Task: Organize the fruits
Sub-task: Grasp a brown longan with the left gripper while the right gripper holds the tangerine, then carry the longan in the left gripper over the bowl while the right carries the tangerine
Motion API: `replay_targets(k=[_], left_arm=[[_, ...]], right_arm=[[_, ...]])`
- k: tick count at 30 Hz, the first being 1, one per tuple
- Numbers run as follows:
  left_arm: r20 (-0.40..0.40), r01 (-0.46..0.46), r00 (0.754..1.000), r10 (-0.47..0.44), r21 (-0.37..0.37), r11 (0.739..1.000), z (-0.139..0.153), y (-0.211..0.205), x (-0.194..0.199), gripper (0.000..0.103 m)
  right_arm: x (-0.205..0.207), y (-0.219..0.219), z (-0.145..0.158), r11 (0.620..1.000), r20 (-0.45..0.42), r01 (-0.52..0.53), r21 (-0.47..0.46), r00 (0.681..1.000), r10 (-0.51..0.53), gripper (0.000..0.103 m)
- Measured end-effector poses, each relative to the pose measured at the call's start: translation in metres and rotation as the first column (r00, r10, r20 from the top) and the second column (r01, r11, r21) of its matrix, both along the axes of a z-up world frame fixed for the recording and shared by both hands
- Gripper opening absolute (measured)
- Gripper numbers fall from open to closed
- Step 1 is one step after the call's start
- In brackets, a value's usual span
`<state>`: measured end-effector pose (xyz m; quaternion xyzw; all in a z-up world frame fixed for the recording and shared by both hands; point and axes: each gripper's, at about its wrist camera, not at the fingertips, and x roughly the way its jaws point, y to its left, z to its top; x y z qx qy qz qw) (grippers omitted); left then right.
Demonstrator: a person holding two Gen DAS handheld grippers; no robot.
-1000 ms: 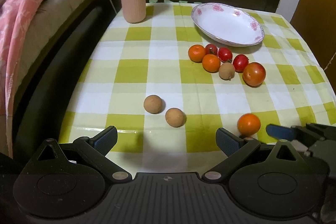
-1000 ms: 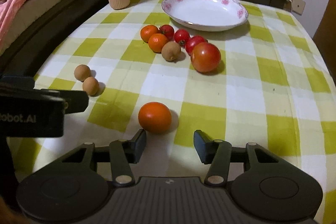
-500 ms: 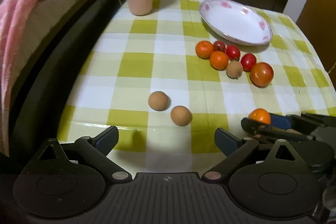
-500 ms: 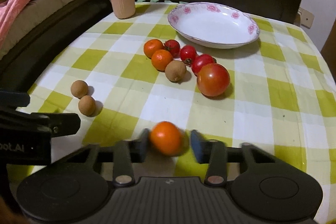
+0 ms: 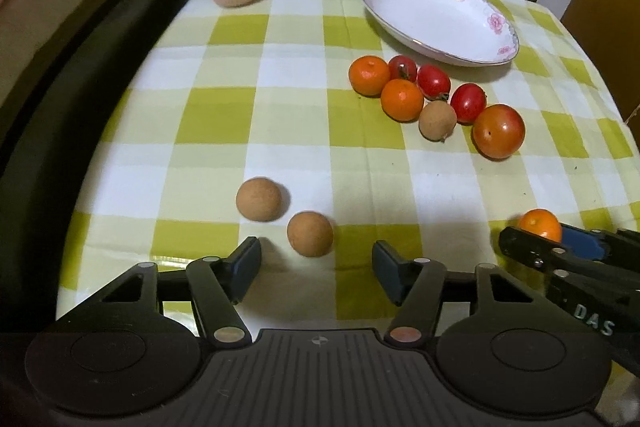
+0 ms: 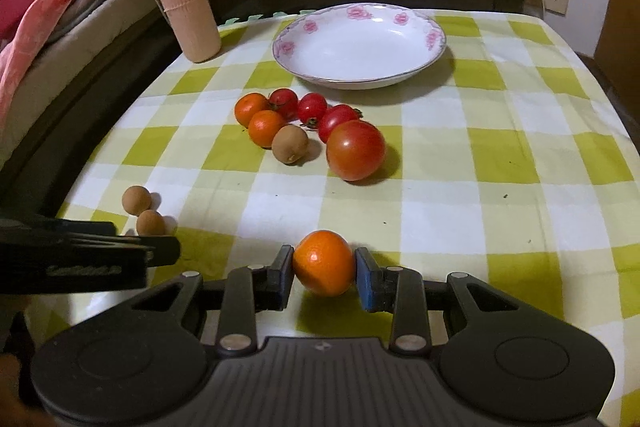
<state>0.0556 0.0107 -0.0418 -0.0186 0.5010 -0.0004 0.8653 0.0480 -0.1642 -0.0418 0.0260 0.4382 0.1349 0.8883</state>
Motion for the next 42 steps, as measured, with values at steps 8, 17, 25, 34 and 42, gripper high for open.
replay_targets(k=[8, 17, 25, 34, 42], left_arm=[[0.026, 0.040, 0.999, -0.041, 0.047, 0.998, 0.000, -0.008, 0.002, 0.040], [0.030, 0.080, 0.996, -0.082, 0.042, 0.996, 0.001, -0.014, -0.001, 0.032], [0.058, 0.109, 0.992, -0.109, 0.002, 0.994, 0.013, -0.019, -0.001, 0.032], [0.089, 0.136, 0.987, -0.131, -0.050, 0.989, 0.020, -0.025, 0.016, 0.032], [0.124, 0.160, 0.981, -0.148, -0.089, 0.983, 0.028, -0.032, 0.033, 0.032]], right_arm=[[-0.002, -0.004, 0.001, 1.000, -0.007, 0.005, 0.008, 1.000, -0.005, 0.031], [-0.004, -0.004, 0.005, 1.000, 0.002, -0.002, 0.004, 1.000, 0.002, 0.031], [-0.003, -0.004, 0.007, 1.000, 0.008, 0.002, 0.003, 1.000, -0.002, 0.031], [0.004, -0.003, 0.009, 1.000, 0.014, 0.015, -0.004, 1.000, -0.014, 0.031], [0.019, -0.004, 0.016, 0.999, 0.026, 0.036, 0.007, 0.999, -0.036, 0.031]])
